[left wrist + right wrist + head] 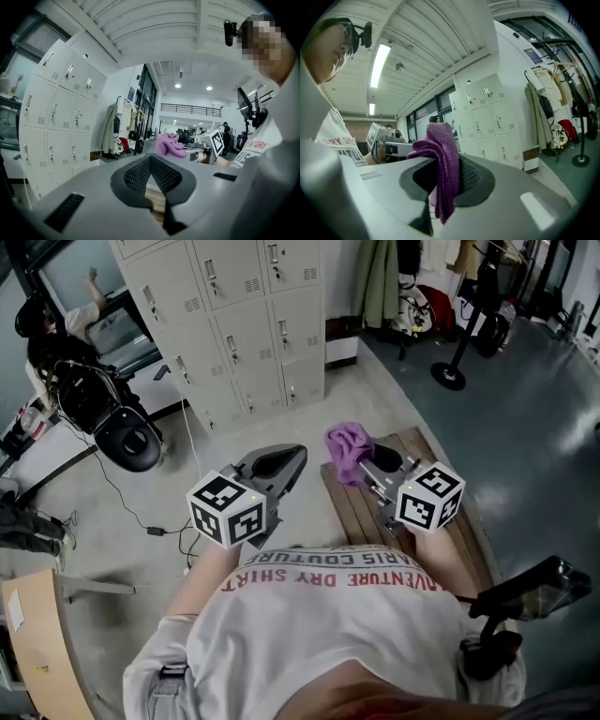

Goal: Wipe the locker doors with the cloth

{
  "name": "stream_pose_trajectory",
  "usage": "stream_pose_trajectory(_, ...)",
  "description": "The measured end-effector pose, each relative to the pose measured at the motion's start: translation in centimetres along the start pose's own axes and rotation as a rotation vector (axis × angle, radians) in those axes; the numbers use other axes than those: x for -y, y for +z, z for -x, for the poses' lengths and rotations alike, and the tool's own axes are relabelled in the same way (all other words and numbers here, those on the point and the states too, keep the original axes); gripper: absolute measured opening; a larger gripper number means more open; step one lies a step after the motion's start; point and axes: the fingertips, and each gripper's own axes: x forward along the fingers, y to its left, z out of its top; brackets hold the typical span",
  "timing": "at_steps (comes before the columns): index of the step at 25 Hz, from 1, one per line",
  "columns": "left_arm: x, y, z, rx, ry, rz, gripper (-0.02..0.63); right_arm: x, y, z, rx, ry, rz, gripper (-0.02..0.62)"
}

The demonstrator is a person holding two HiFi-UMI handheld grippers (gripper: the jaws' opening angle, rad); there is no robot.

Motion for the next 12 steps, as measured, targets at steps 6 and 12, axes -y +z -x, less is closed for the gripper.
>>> stream_pose_trajectory(6, -5.5, 0.3, -3.3, 0.007, 0.013, 0.011, 0.0, 4.4, 1.0, -3.8, 0.022, 0.003, 0.028, 0.044)
stream_pose_trajectory(12, -14.3, 1.0, -9.3, 0.009, 0.026, 0.034, -0.002, 12.5, 1.2, -10.4, -0.003, -0.007, 0.024, 0.046)
